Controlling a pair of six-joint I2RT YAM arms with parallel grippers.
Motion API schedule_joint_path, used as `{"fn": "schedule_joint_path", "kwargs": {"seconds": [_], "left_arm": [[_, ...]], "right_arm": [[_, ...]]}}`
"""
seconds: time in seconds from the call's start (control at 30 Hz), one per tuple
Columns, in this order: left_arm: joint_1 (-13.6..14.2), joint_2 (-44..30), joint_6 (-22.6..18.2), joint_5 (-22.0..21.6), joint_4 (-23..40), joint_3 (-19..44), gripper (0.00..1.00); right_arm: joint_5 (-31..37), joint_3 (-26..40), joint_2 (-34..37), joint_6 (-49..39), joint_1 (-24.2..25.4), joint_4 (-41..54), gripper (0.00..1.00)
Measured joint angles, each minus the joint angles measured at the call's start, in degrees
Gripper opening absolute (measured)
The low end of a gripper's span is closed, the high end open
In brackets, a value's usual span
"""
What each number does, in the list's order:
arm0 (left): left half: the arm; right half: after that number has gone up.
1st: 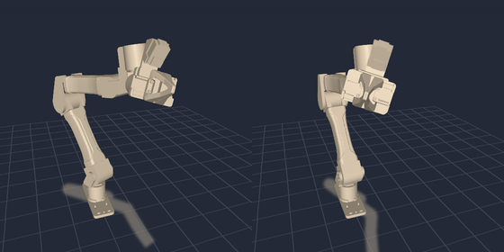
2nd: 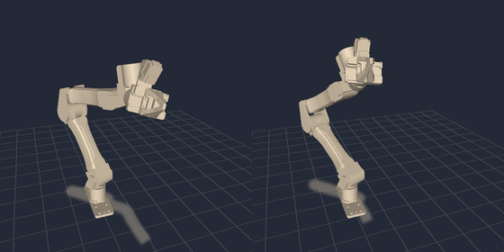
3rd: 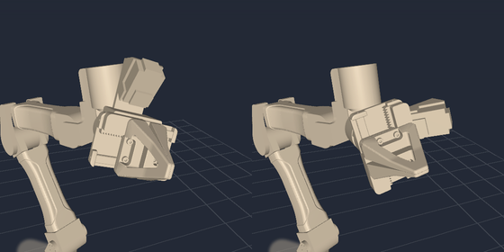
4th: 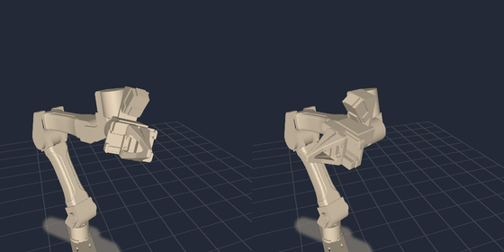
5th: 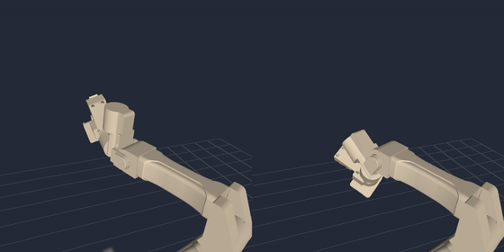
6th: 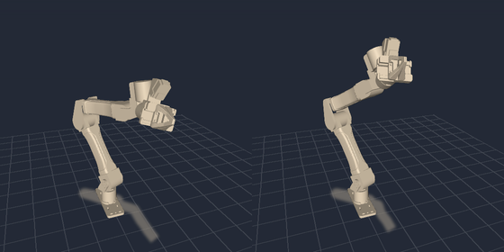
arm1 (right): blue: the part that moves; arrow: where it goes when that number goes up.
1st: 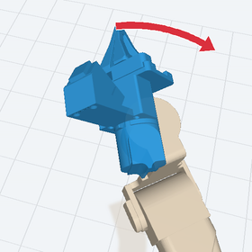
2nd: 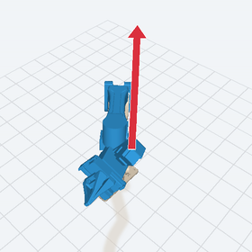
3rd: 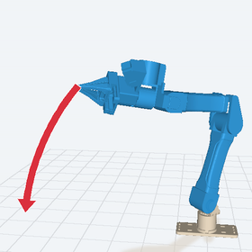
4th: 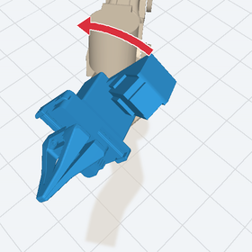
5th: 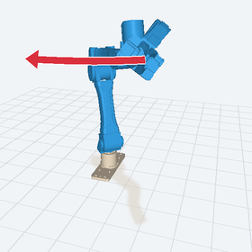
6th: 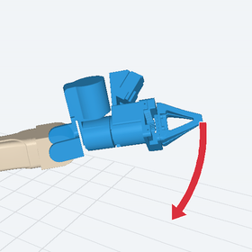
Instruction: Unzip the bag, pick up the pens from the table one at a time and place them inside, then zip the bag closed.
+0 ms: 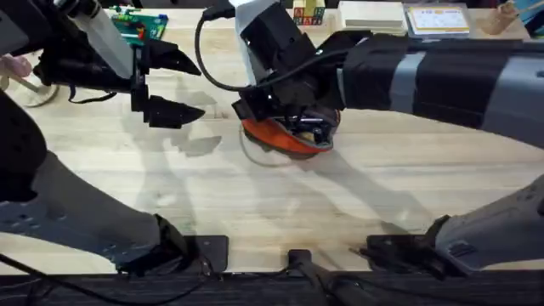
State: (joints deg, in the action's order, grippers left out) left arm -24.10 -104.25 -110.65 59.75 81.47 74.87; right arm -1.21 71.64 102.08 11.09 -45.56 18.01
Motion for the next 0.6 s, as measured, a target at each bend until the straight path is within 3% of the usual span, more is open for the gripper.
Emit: {"fn": "schedule_joint_path", "kwargs": {"seconds": [0.27,0.6], "left_arm": [[0.0,0.0,0.0,0.0,0.0,0.0,0.995],[0.0,0.0,0.0,0.0,0.0,0.0,0.995]], "right_arm": [[-0.1,0.0,0.0,0.0,-0.1,-0.1,0.053],[-0.2,0.0,0.0,0.0,-0.1,-0.1,0.037]]}}
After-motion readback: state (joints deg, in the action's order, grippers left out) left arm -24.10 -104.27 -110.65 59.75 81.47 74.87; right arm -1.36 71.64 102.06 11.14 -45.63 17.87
